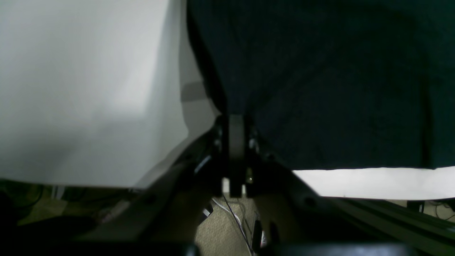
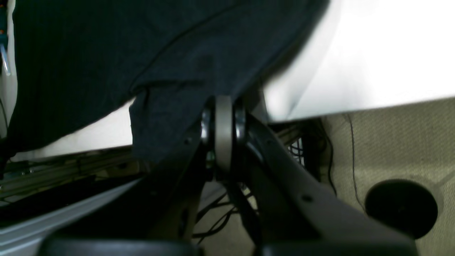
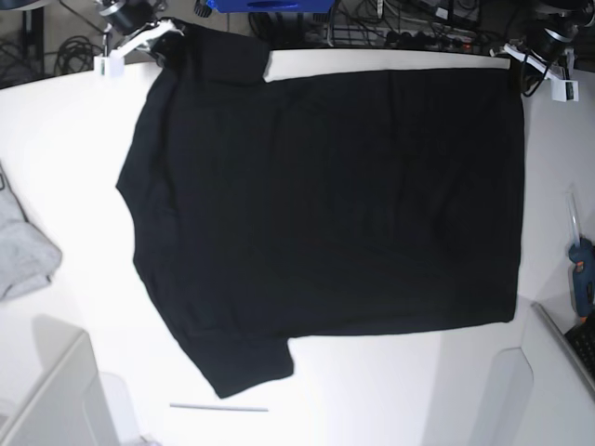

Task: Fold the T-shirt properly
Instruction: 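Drag the grasped side edge with both grippers, stretching the shirt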

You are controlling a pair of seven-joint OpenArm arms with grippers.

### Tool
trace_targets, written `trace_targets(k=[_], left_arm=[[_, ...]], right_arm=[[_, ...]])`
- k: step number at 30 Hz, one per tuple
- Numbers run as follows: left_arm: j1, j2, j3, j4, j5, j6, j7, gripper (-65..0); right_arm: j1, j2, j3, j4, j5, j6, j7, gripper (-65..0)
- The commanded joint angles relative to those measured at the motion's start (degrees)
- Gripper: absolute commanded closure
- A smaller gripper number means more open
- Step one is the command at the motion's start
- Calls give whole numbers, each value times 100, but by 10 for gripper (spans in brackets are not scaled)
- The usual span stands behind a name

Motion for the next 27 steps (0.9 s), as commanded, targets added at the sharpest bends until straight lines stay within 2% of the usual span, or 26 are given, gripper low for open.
trace_targets(k=[1,6,10,16,19,27], left_arm=[[67,-70,-66,87,-80,-23,-101,0],[76,-70,-66,96,-98,-23,-101,0],[76,-52,-48,184,-124,-23,-92,0],[67,-17,-57,782,-133,-23,277,0],[50,-8,-57,958,-151,-23,436,0],[32,-17,-382,940,-1197,13,638,0]], right_arm=[[-65,34,36,64,57,73,83,0],[-56,25,423,90,57,99,39,0],[-30,34,467,134,57,99,56,0],[199,34,423,310,57,73,21,0],[313,34,423,310,57,64,-216,0],[788,34,423,310,57,64,-304,0]])
